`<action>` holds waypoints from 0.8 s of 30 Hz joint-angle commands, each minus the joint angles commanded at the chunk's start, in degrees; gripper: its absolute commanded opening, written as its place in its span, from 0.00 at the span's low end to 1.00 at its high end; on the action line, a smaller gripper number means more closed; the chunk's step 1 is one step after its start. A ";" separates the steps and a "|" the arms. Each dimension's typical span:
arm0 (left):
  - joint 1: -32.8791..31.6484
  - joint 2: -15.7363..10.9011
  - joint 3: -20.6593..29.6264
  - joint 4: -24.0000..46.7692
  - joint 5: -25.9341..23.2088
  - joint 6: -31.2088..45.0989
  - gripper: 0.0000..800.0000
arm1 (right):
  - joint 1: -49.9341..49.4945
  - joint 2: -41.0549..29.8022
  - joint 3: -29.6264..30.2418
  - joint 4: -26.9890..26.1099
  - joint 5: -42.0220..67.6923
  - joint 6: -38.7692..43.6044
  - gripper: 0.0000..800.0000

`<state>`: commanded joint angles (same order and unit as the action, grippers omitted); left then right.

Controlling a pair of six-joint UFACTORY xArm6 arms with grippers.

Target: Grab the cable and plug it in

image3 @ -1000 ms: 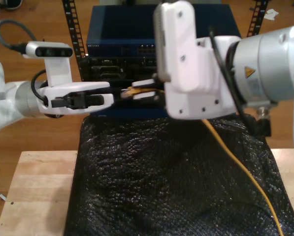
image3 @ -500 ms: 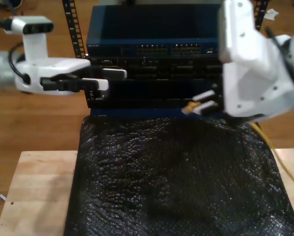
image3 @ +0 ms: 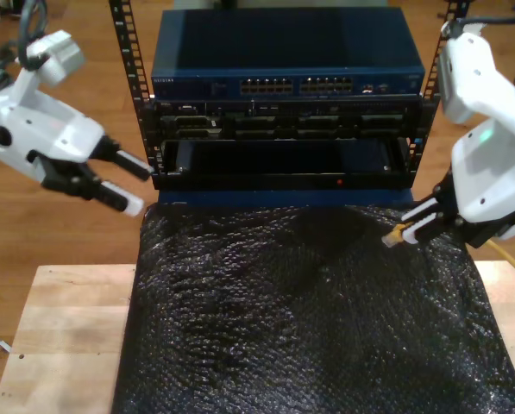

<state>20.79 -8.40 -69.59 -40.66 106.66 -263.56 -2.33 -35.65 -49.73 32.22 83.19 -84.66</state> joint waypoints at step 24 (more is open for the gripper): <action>18.81 -8.44 11.69 25.76 -3.08 34.20 1.00 | 0.26 6.77 1.93 -11.96 -8.79 1.76 0.00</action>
<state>39.60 -16.84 -57.90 -14.90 103.58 -229.36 -2.07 -28.88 -47.79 20.26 74.40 -82.90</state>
